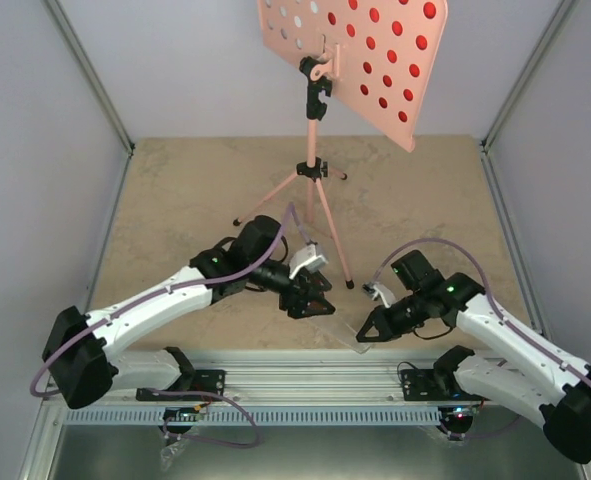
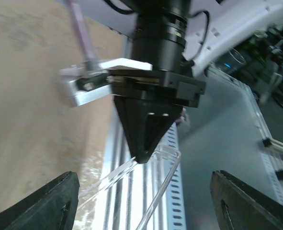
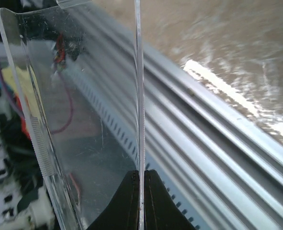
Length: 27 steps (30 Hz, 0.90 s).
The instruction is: Pack up the instrument practice props
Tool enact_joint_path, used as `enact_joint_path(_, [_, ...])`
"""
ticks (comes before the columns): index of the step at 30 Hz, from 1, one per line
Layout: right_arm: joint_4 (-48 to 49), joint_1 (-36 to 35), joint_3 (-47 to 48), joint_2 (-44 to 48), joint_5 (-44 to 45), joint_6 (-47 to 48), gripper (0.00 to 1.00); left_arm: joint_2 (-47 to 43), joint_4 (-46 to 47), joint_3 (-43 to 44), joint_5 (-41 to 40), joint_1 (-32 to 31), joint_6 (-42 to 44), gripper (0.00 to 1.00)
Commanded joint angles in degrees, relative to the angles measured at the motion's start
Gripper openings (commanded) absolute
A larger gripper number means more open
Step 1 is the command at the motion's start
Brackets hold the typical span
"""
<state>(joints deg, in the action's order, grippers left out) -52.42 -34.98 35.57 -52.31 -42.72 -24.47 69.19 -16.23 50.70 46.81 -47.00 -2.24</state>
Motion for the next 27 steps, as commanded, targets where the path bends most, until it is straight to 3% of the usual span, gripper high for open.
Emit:
enact_joint_path(1, [0.8, -3.5, 4.1, -3.8, -8.3, 4.9, 0.01, 2.6, -3.9, 2.8, 7.1, -2.7, 3.0, 0.74])
enact_joint_path(13, [-4.3, -5.5, 8.8, -9.7, -9.8, 12.0, 0.0, 7.4, -10.0, 4.6, 9.5, -7.7, 7.1, 0.45])
enact_joint_path(27, [-9.6, -5.5, 12.0, -12.1, -4.4, 15.5, 0.01, 11.1, -13.7, 5.9, 7.8, -11.9, 8.7, 0.25])
